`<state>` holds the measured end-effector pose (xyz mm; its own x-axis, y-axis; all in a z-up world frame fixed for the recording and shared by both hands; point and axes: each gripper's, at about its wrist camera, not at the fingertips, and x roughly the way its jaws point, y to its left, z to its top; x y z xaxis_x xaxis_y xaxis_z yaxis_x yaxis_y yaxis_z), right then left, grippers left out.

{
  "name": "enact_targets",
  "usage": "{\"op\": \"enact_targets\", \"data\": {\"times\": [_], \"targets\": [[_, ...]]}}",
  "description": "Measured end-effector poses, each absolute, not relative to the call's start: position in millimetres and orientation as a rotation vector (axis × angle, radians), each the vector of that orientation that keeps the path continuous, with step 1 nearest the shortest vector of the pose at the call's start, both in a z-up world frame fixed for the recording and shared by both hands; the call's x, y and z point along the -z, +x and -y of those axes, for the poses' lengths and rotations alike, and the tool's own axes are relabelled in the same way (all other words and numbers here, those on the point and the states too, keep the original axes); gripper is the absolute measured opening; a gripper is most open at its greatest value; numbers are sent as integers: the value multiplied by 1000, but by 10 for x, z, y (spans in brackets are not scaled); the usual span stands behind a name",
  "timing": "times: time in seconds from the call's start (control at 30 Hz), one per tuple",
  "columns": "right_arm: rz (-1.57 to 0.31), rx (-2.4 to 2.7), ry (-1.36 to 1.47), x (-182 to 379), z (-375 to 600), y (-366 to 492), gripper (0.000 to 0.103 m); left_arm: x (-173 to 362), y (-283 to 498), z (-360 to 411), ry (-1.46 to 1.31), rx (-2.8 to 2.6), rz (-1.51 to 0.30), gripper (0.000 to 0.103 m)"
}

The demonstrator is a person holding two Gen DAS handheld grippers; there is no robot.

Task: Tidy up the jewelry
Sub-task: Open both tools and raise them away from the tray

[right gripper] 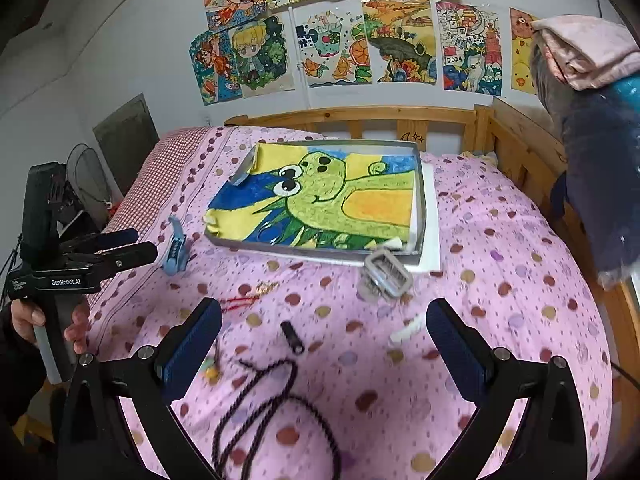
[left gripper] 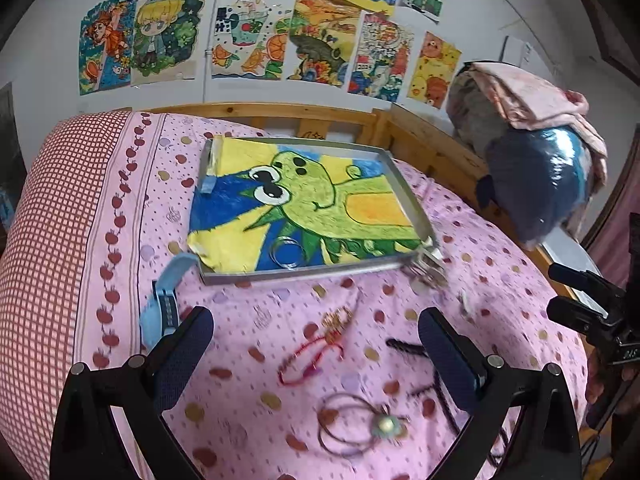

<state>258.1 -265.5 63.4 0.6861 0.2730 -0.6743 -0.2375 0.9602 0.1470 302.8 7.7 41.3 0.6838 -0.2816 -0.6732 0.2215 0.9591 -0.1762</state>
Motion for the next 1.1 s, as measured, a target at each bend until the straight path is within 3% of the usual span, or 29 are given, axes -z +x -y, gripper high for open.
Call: {"op": "enact_targets", "data": {"times": [1.1], "targets": [[-809,-306,-22,-378,2523,1471,101,-284,1976,60,124,238,-748,103]]}}
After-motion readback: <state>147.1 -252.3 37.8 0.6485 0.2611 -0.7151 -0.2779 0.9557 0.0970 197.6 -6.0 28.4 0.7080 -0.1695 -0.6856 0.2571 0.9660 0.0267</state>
